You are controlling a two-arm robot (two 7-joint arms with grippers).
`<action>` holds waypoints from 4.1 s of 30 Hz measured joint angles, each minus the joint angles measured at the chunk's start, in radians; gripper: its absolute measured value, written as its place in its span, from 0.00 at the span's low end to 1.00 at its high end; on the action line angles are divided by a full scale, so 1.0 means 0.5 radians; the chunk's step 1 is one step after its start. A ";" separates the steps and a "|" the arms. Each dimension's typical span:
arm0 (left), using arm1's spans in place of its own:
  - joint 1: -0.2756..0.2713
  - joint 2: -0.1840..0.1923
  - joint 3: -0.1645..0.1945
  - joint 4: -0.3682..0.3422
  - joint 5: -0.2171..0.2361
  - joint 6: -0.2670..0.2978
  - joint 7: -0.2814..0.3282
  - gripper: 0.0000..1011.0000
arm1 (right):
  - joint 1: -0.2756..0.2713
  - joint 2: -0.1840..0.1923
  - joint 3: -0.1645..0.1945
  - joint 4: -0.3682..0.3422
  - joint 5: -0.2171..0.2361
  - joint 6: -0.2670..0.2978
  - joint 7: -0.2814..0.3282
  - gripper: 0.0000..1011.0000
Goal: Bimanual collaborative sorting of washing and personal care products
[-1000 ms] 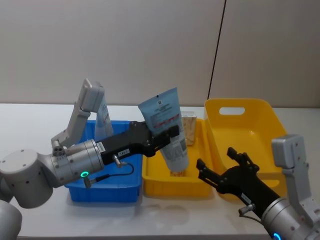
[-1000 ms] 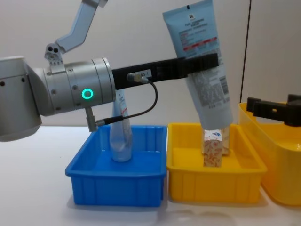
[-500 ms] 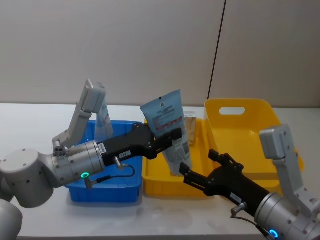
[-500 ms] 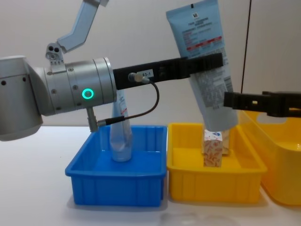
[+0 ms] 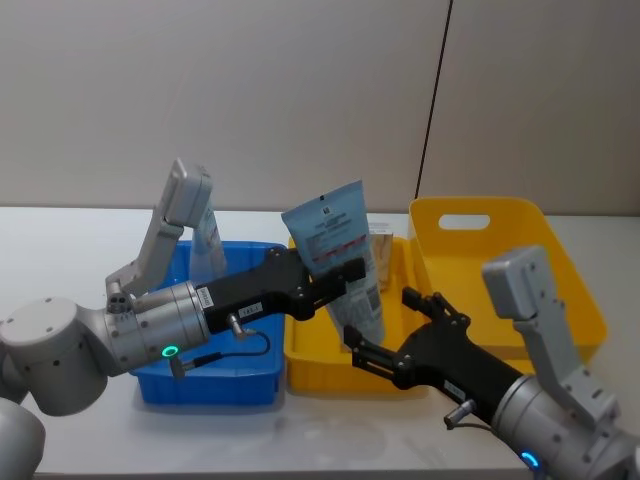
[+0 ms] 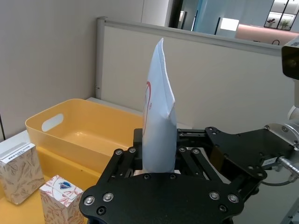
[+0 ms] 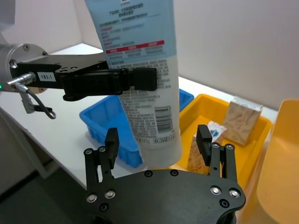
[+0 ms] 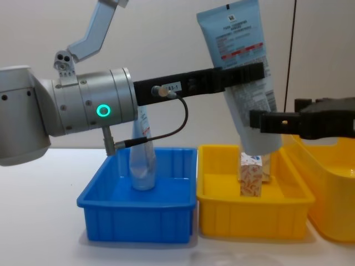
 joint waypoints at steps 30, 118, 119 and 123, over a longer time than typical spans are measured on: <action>-0.001 0.000 0.002 0.000 -0.003 0.001 -0.007 0.28 | 0.298 -0.113 -0.253 0.325 -0.426 -0.148 -0.032 0.95; -0.001 0.000 0.002 0.000 -0.002 0.001 -0.007 0.99 | 0.386 -0.416 0.403 0.721 -0.475 0.129 -0.757 0.35; -0.001 0.000 0.002 0.000 -0.002 0.001 -0.007 0.99 | 0.391 -0.420 0.405 0.732 -0.474 0.130 -0.758 0.35; -0.001 0.000 0.002 0.000 -0.002 0.001 -0.007 0.99 | 0.418 -0.444 0.407 0.786 -0.473 0.127 -0.760 0.35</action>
